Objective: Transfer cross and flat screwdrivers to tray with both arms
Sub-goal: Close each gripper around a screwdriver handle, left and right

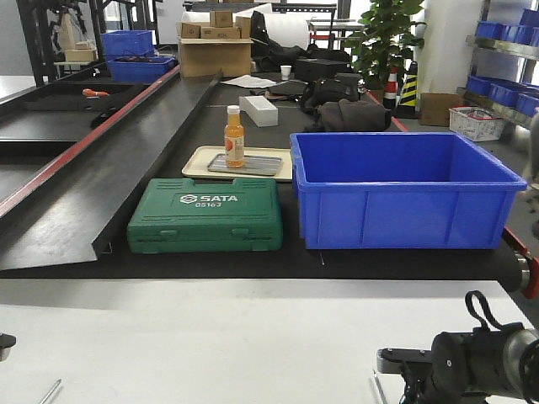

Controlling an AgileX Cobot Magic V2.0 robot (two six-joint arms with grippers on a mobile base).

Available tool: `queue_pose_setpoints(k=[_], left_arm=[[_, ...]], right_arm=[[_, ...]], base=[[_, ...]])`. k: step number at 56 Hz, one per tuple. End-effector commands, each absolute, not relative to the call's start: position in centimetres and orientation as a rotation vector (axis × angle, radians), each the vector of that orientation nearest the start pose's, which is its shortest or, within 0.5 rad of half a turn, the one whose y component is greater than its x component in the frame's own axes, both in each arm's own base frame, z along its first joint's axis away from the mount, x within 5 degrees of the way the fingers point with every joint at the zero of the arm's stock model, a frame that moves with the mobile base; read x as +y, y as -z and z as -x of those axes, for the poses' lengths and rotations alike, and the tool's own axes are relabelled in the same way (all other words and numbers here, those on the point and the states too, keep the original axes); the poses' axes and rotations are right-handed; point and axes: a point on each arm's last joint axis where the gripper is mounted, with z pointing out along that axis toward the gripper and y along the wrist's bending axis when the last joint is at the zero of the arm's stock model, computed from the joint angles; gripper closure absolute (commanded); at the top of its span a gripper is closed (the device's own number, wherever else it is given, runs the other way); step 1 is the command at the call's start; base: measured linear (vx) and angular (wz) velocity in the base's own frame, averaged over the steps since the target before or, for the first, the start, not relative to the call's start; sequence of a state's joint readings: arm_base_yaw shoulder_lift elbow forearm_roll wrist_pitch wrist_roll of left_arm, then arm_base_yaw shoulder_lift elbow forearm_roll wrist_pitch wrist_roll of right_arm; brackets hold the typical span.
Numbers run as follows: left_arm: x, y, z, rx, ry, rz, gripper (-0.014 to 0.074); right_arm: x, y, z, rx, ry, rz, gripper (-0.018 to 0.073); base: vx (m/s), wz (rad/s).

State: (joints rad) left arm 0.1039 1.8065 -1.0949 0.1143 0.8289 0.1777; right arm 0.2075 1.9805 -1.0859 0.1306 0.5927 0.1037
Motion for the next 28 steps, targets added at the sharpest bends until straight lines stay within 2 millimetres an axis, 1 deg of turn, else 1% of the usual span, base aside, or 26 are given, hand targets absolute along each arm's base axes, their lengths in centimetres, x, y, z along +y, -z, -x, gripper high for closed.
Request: queue_pose_setpoints(k=[1,12,21,25,28], left_arm=[[4.8,-18.1,-33.7,2.942,-0.173,-0.191,0.0097],[4.5,-15.8,-34.5,2.962,-0.097,-0.23,0.0097],[4.3,-13.0,-34.8,3.026,-0.044,-0.266,0.0108],[4.2,-11.8,-34.6,3.075,-0.018,-0.26,0.0155],[4.2,-11.1,-34.5,3.105,0.002,-0.253,0.0218]], right_arm=[[8.1,-11.4,-34.5,2.963,-0.2,-0.027,0.0567],[8.1,-11.4,-34.6,2.955,-0.199,-0.016,0.0567],[8.1,-11.4,-34.6,2.952,-0.196,0.01,0.0567],[8.1,-11.4,-34.6,2.952,-0.195,0.018,0.0567],[8.1,-11.4,-34.6,2.952,-0.195,0.026,0.0567]], base=[[0.0,0.0],[0.0,0.0],[0.0,0.0],[0.0,0.0],[0.0,0.0]])
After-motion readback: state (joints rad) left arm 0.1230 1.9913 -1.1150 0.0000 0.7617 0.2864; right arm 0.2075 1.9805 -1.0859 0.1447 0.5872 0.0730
